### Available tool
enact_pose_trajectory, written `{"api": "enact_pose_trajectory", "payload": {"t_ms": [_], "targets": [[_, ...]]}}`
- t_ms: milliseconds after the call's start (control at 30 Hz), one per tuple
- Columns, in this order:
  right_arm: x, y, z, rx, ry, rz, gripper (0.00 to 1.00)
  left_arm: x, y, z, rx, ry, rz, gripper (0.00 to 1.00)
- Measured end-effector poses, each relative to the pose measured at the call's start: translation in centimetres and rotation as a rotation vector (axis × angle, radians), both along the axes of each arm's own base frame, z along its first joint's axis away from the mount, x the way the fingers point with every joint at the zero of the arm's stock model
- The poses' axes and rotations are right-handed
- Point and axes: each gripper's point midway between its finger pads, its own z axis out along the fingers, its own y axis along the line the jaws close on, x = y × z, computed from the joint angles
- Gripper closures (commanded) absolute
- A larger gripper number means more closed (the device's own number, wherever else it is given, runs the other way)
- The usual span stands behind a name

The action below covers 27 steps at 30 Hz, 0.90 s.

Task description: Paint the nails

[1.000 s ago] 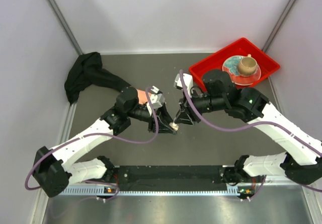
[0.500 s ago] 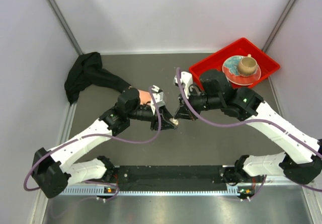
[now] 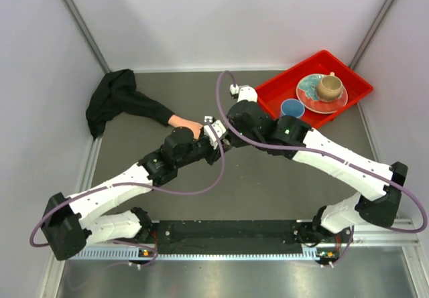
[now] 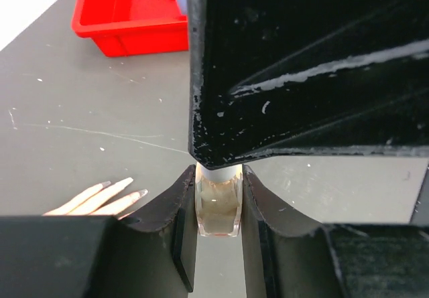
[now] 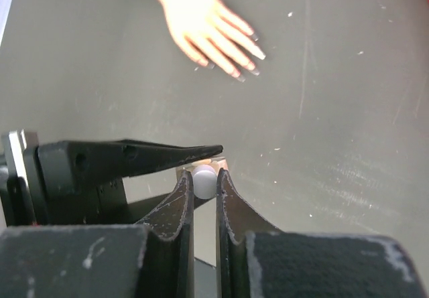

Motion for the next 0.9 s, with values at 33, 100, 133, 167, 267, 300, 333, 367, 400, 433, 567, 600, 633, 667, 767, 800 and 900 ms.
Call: {"api": "enact_pose_trajectory", "payload": {"t_ms": [33,100,133,167,267,300,333,367,400,433,567,600,633,667,767,800,900], "targets": [[0.2,-0.1,0.0,0.004,0.000,-0.022,0.90,0.2,-0.1,0.0,0.000,-0.006,0.007,1.00],[0.3,-0.2,0.0,0.011,0.004,-0.044,0.76,0.3,-0.2,0.0,-0.005,-0.013,0.003,1.00],[0.3,-0.2,0.0,0.016,0.006,-0.047,0.63,0.2,-0.3,0.1,-0.011,-0.015,-0.006,1.00],[0.2,-0.1,0.1,0.018,0.008,-0.039,0.55,0.0,-0.5,0.1,-0.016,-0.015,-0.021,1.00],[-0.7,0.0,0.3,0.043,0.035,0.031,0.39,-1.2,-0.8,0.5,-0.038,-0.017,-0.090,1.00],[-1.1,-0.1,0.5,0.050,0.035,0.055,0.37,-1.7,-0.9,0.8,-0.046,-0.019,-0.113,1.00],[-1.5,-0.5,0.8,0.054,0.032,0.093,0.36,-2.5,-1.0,1.4,-0.060,-0.022,-0.150,1.00],[-2.1,-0.9,1.2,0.058,0.023,0.139,0.36,-3.1,-1.1,1.7,-0.068,-0.021,-0.176,1.00],[-2.7,-1.4,1.8,0.067,0.009,0.182,0.36,-3.9,-1.1,2.0,-0.075,-0.018,-0.213,1.00],[-3.1,-1.9,2.4,0.079,-0.006,0.218,0.37,-4.5,-1.1,2.2,-0.079,-0.013,-0.240,1.00],[-4.9,-4.3,5.8,0.147,-0.101,0.405,0.48,-7.9,-1.7,3.4,-0.097,0.047,-0.422,1.00],[-5.5,-4.5,6.5,0.161,-0.121,0.461,0.49,-8.5,-1.8,3.8,-0.105,0.064,-0.466,1.00],[-6.2,-4.6,7.0,0.172,-0.140,0.523,0.51,-9.5,-2.1,4.2,-0.118,0.096,-0.527,1.00],[-7.0,-4.4,7.2,0.179,-0.151,0.589,0.51,-10.2,-2.4,4.8,-0.130,0.117,-0.581,1.00],[-9.4,-3.6,7.0,0.188,-0.144,0.779,0.52,-12.2,-2.9,5.6,-0.164,0.212,-0.717,1.00],[-9.9,-3.4,6.7,0.188,-0.136,0.825,0.53,-12.7,-3.0,5.7,-0.171,0.242,-0.753,1.00],[-10.6,-2.5,5.5,0.180,-0.100,0.921,0.72,-14.0,-2.8,5.7,-0.180,0.310,-0.827,1.00]]}}
